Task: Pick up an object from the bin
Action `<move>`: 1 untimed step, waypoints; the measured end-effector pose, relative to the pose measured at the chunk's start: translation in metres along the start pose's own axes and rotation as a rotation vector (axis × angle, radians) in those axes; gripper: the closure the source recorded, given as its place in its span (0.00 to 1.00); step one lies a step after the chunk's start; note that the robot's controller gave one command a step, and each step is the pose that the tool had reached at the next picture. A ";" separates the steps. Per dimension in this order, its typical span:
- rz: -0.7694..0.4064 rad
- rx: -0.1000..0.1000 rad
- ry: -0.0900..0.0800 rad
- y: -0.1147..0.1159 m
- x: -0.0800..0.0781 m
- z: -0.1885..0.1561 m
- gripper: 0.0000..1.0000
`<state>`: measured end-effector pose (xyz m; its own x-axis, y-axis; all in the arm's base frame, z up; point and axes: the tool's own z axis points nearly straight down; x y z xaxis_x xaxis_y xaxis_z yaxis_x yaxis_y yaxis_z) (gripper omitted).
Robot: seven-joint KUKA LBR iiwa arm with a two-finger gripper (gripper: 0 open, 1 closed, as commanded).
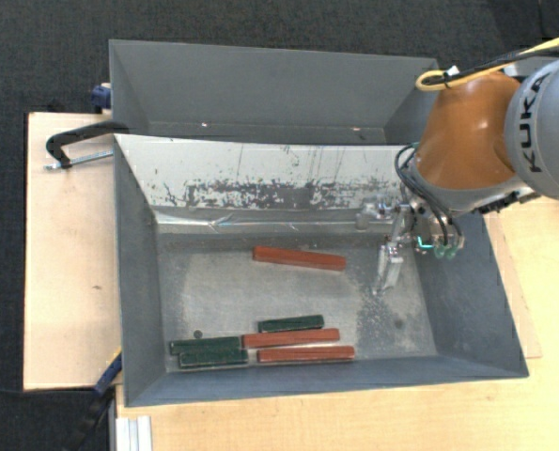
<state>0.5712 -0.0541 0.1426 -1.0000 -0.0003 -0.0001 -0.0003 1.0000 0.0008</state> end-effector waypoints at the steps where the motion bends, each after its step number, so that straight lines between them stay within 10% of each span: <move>1: 0.017 0.001 -0.001 0.001 -0.002 0.003 0.00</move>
Offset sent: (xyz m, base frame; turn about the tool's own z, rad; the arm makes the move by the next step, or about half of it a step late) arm 0.0295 0.0243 -0.0726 0.1035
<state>0.5733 -0.0530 0.1397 -0.9999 0.0171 -0.0015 0.0171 0.9999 0.0003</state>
